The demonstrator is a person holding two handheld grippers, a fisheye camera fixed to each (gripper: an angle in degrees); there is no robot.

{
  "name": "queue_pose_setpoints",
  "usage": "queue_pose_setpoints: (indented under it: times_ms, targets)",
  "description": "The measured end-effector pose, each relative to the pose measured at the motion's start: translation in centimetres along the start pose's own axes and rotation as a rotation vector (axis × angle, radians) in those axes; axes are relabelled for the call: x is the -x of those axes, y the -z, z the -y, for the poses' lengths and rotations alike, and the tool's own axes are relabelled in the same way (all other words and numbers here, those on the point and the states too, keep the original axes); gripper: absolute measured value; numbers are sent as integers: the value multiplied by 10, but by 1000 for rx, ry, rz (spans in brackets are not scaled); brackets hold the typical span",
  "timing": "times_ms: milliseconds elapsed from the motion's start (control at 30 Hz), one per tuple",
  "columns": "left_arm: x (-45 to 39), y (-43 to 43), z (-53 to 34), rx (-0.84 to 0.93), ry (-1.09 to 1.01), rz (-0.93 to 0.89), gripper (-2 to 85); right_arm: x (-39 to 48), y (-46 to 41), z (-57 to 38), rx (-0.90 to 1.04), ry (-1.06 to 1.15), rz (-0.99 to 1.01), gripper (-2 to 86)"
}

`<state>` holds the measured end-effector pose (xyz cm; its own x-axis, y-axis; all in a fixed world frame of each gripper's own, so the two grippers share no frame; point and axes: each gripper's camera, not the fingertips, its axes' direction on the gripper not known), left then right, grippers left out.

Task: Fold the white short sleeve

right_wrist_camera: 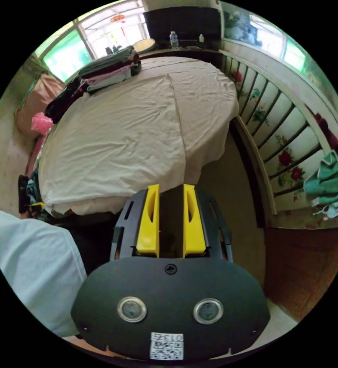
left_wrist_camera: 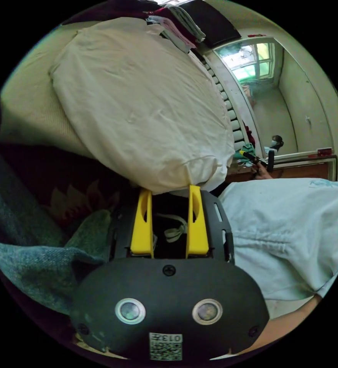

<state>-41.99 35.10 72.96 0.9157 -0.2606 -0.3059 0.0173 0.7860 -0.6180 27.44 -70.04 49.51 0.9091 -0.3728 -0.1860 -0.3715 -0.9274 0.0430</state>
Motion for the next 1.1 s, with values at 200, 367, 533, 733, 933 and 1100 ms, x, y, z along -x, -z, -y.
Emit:
queue_pose_setpoints:
  times_ms: [200,367,533,733,933,1100]
  targets:
    - [9,-24,4,110,-85,-29,140,-57,-36,-20,1,-220,212,124]
    - [26,-39,15,124,-91,-113,135,-104,-67,-44,-76,-395,454,139]
    - [38,-49,21,145,-83,-196,37,-133,-94,-65,-116,-507,655,111]
    - [35,-36,14,168,-129,-252,-1,-133,-80,-71,-168,-396,613,35]
    - [25,-11,6,151,-177,-277,4,-131,-58,-65,-192,-297,536,20]
    - [42,-11,3,75,-87,-111,111,-136,-54,-53,-184,-262,523,13]
